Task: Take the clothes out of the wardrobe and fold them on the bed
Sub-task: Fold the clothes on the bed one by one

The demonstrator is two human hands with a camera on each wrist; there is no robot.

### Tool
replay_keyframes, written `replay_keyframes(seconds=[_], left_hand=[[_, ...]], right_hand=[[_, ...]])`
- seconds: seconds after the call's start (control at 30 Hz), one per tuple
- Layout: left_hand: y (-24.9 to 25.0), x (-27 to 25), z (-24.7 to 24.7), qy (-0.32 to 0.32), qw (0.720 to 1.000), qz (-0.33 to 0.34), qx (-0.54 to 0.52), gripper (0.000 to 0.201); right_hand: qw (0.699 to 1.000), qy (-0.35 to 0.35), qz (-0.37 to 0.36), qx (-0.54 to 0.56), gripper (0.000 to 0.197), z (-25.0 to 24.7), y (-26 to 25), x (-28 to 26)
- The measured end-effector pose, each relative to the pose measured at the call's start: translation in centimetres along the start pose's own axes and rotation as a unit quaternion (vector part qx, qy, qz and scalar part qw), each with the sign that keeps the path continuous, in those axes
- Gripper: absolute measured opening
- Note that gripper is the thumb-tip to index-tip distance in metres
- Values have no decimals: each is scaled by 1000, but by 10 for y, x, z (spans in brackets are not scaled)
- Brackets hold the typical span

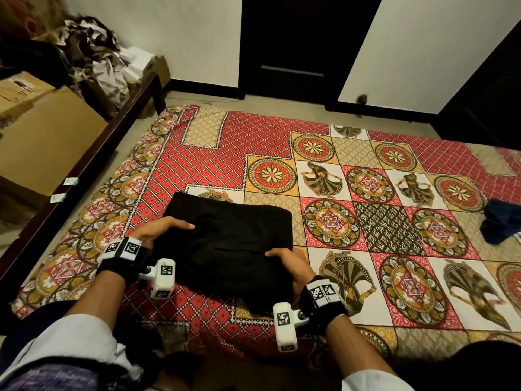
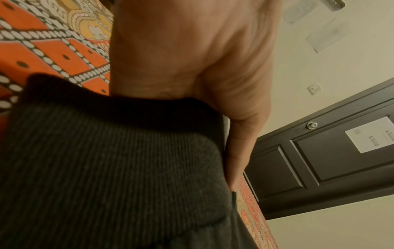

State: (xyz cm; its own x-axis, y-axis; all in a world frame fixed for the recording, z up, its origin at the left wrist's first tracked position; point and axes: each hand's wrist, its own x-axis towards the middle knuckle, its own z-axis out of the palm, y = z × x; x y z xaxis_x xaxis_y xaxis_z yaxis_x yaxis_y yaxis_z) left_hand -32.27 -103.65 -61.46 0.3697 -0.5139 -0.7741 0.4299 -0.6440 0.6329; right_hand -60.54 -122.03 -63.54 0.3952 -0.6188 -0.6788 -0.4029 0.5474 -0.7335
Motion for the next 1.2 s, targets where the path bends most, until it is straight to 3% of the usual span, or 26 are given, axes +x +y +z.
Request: replay_keyframes(seconds=[0.1, 0.23, 0.37, 0.6, 0.73, 0.8, 0.87, 1.2], left_hand=[[3, -5, 1, 13, 1000, 0, -20, 66], [9, -20, 25, 2, 998, 14, -54, 53], [16, -35, 60, -37, 994, 69, -79, 47], [40, -86, 147, -85, 972, 179, -129, 23], [65, -137, 208, -145, 961, 210, -106, 53], [77, -162, 243, -175, 952, 228, -102, 35], [89, -184, 279, -190, 946, 249, -87, 22], [102, -255, 470, -295, 905, 299, 69, 43]], right_hand=[[1000, 5, -25, 9, 29, 1, -3, -3], [998, 2, -62, 18, 34, -18, -18, -13], [995, 14, -103, 11, 33, -60, -41, -38], [987, 48, -154, 1, 28, -151, -87, -125], [982, 74, -174, 10, 26, -215, -107, -192], [978, 91, -183, 32, 24, -250, -110, -224], [972, 114, -197, 55, 24, -281, -107, -256], [928, 236, -219, 188, 38, -428, -26, -404]])
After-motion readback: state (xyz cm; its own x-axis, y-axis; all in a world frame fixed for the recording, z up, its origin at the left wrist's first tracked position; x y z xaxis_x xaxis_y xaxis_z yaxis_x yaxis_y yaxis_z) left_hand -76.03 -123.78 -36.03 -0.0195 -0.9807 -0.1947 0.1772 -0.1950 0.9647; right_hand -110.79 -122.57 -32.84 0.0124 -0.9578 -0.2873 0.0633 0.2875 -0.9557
